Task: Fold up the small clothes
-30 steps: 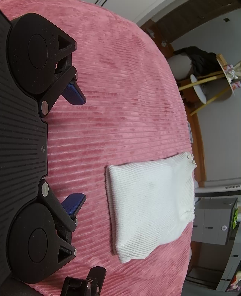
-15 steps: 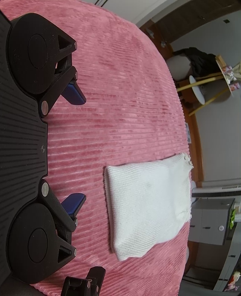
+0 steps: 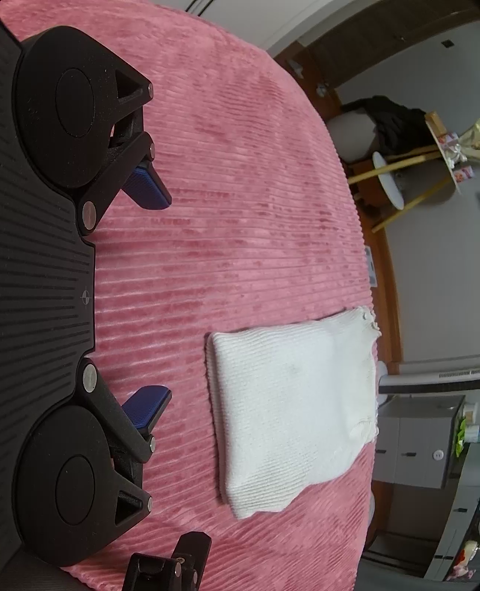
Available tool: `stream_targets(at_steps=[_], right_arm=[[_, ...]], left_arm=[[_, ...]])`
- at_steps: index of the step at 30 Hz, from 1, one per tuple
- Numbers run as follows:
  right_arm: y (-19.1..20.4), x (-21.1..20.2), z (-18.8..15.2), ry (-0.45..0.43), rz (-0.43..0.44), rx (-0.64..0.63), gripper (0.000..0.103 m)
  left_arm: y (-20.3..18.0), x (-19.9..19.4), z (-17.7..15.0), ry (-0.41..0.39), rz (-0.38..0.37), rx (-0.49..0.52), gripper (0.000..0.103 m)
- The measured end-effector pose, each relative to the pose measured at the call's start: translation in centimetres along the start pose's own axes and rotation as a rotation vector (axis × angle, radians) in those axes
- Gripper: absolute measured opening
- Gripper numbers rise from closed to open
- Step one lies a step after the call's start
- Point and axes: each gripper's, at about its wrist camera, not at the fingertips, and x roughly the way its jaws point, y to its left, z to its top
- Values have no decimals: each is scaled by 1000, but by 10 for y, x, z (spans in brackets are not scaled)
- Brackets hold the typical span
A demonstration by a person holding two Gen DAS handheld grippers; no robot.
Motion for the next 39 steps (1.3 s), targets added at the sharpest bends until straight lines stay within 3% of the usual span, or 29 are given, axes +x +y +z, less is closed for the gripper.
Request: stream_targets(at_steps=[39], right_arm=[[-4, -4, -2, -14, -1, 14, 99]], left_arm=[[-2, 0, -2, 3, -14, 13, 103]])
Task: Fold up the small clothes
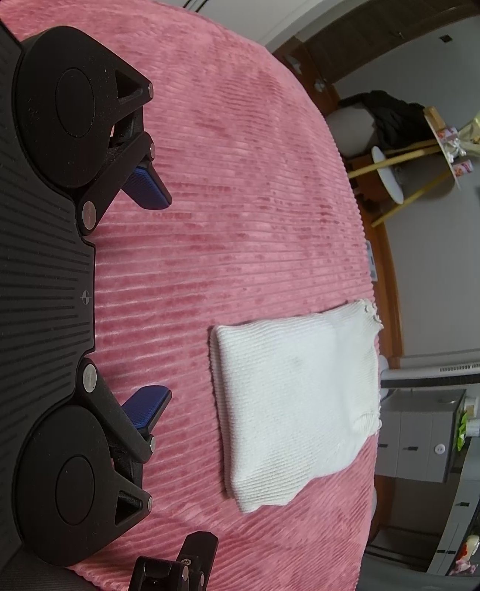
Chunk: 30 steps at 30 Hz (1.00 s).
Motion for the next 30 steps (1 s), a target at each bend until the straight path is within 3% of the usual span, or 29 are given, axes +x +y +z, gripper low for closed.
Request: stream_targets(at_steps=[30], right_arm=[[-2, 0, -2, 1, 5, 18, 99]], left_arm=[[-2, 2, 0, 4, -14, 4, 103]])
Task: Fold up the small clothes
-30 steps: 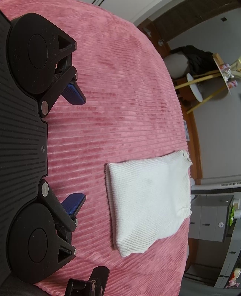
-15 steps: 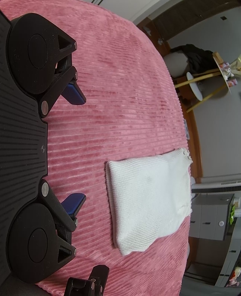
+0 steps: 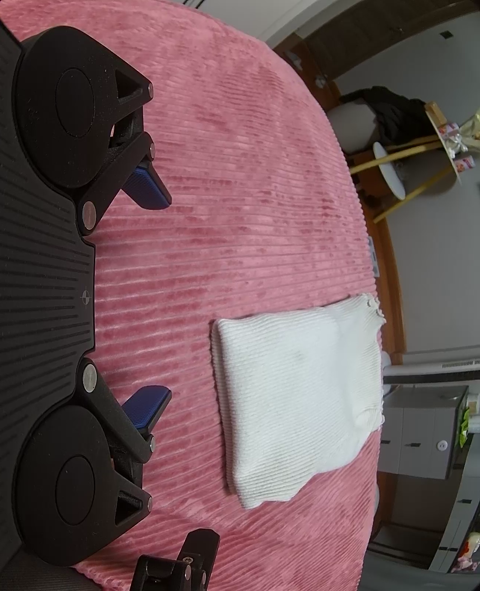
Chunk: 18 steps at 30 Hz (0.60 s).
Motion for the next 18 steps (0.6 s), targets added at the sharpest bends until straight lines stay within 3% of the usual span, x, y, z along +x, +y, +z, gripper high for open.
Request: stream_targets(at_steps=[18], right_arm=[[1, -2, 1, -10, 4, 0, 99]], left_arm=[[0, -1, 1, -1, -1, 2, 103]])
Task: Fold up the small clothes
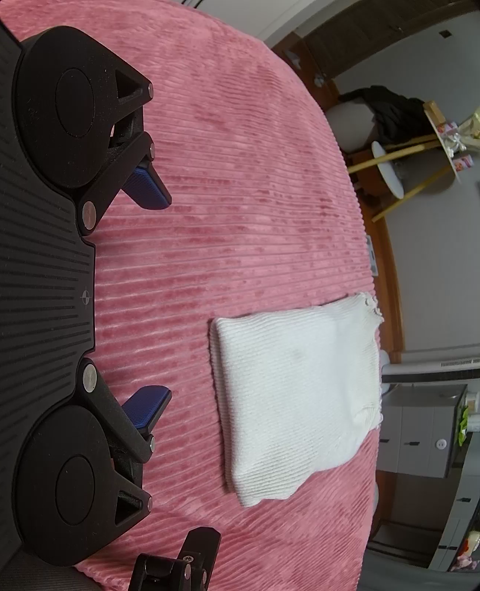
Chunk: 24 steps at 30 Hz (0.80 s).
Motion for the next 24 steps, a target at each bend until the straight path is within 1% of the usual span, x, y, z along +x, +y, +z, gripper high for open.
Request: stream_targets(at_steps=[24], right_arm=[[0, -1, 1, -3, 5, -1, 99]], left_arm=[[-3, -1, 3, 1, -5, 8, 103]])
